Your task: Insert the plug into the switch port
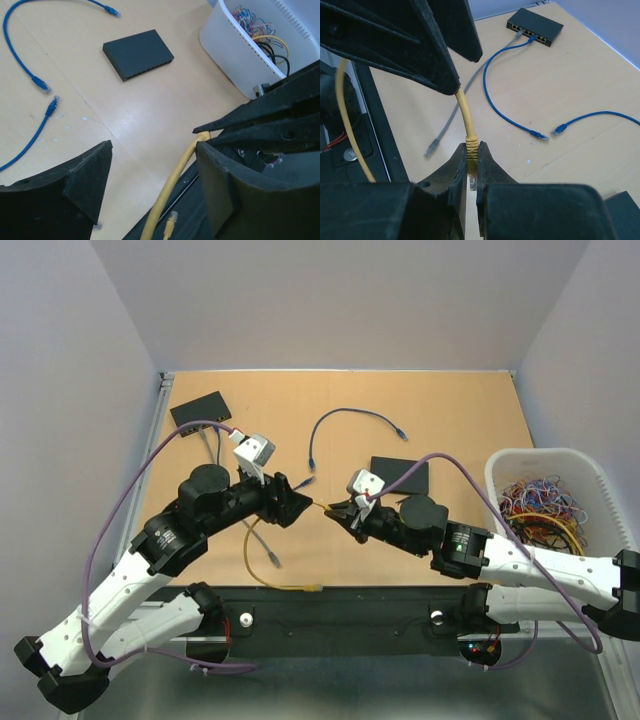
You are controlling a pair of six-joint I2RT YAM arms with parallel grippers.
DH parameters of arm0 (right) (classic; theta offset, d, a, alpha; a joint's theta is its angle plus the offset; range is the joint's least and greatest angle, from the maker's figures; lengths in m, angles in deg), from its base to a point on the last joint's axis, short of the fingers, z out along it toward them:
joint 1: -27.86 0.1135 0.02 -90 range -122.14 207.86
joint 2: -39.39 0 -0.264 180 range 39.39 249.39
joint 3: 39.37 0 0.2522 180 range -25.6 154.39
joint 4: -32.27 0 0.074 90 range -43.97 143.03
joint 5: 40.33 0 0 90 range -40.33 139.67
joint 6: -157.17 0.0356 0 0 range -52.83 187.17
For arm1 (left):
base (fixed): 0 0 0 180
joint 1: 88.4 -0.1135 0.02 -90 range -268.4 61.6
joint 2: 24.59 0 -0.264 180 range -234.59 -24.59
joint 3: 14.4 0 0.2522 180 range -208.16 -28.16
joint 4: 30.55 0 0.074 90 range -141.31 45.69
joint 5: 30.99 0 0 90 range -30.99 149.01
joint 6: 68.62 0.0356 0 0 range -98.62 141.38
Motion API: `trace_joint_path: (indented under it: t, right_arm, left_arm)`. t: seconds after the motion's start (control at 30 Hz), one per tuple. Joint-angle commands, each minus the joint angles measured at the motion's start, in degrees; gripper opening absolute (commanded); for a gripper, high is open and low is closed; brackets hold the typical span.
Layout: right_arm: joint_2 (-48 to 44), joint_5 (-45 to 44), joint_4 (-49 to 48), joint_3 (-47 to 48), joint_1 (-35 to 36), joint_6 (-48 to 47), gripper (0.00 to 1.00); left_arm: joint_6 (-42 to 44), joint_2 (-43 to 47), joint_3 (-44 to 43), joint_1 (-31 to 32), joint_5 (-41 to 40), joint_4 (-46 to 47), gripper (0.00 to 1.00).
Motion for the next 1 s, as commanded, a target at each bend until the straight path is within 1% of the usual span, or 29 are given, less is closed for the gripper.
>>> trace_joint_path:
  t: [0.0,0.1,0.17,0.27,0.37,0.4,0.43,0.47,0.5,0.53,0.57,0.6,0.63,0.67,0.7,0.73,0.77,0.8,0.87,0.9,0.93,0.97]
  right_arm:
    - [-0.7,-1.4,-3.8,-0.1,0.3,-1.4,0.00]
    - [-0.3,-2.7,-3.9,0.2,0.3,-1.3,0.00]
    - [0.2,-3.1,-3.8,0.2,0.3,-1.4,0.01]
    - [0.9,-3.7,-3.8,0.4,0.3,-1.5,0.00]
    - [1.4,-4.4,-4.0,0.6,0.3,-1.3,0.00]
    - [1.3,-4.7,-4.1,0.6,0.3,-1.2,0.00]
    - [1.5,-5.3,-4.3,0.6,0.3,-1.2,0.00]
    - [1.6,-5.8,-4.4,0.6,0.3,-1.2,0.00]
    - [1.7,-6.5,-4.4,0.7,0.3,-1.1,0.01]
    - [2.0,-10.5,-4.5,1.4,0.3,-0.5,0.07]
    - [2.5,-13.4,-4.6,2.0,0.3,0.3,0.17]
    - [3.1,-17.0,-4.7,2.8,0.3,2.2,0.53]
    - [3.3,-25.8,-4.6,3.7,0.4,3.8,0.68]
    - [3.4,-30.7,-3.4,6.2,0.3,4.9,0.78]
    - [2.4,-37.5,-2.0,7.6,0.3,9.7,0.90]
    - [1.4,-39.5,1.4,8.8,0.3,12.1,0.96]
    - [-0.3,-40.0,3.0,11.2,0.2,14.8,0.99]
    - [-3.9,-38.6,4.3,11.9,0.1,20.3,1.00]
    - [-7.6,-35.1,5.9,12.9,0.2,25.6,0.99]
    - [-9.1,-32.2,6.7,13.7,0.2,30.4,0.95]
    - [-11.3,-30.7,9.9,14.2,0.2,32.9,0.92]
    - [-11.9,-29.4,11.0,14.4,0.2,35.3,0.92]
  left_arm:
    - [0.0,1.6,3.0,0.2,4.4,-0.8,0.69]
    - [-0.8,2.3,3.7,0.2,6.2,-0.8,0.53]
    - [-1.0,3.0,3.6,0.2,6.6,-0.9,0.52]
    - [-1.0,3.7,3.1,0.2,7.4,-1.2,0.53]
    - [-0.8,4.2,2.9,0.2,8.3,-1.4,0.36]
    - [-0.8,4.1,2.9,0.2,8.3,-1.4,0.22]
    - [-0.9,4.2,2.9,0.2,8.3,-1.5,0.13]
    - [-1.0,4.1,3.0,0.2,8.3,-1.5,0.01]
    - [-1.0,4.1,3.0,0.2,8.1,-1.6,0.00]
    - [-1.0,4.2,3.4,0.2,8.1,-1.5,0.00]
    - [-1.0,4.4,3.5,0.2,7.8,-1.5,0.00]
    - [-1.1,4.7,3.6,0.2,5.8,-1.5,0.00]
    - [-1.5,4.8,3.4,0.2,4.4,-1.8,0.00]
    - [-1.5,4.9,3.0,0.2,2.8,-2.0,0.00]
    - [-1.8,5.1,2.7,0.2,-0.2,-2.0,0.00]
    - [-2.0,5.2,2.1,0.2,-1.7,-1.8,0.00]
    - [-2.1,5.5,1.8,0.2,-3.2,-1.4,0.00]
    - [-2.4,5.5,1.7,0.2,-6.0,-0.1,0.00]
    - [-2.9,5.7,1.9,0.2,-8.4,1.8,0.00]
    - [-3.1,6.2,2.1,0.2,-11.0,4.0,0.00]
    - [-3.3,6.9,2.8,0.2,-11.5,5.2,0.00]
    - [-3.2,6.9,3.0,0.2,-12.0,6.4,0.00]
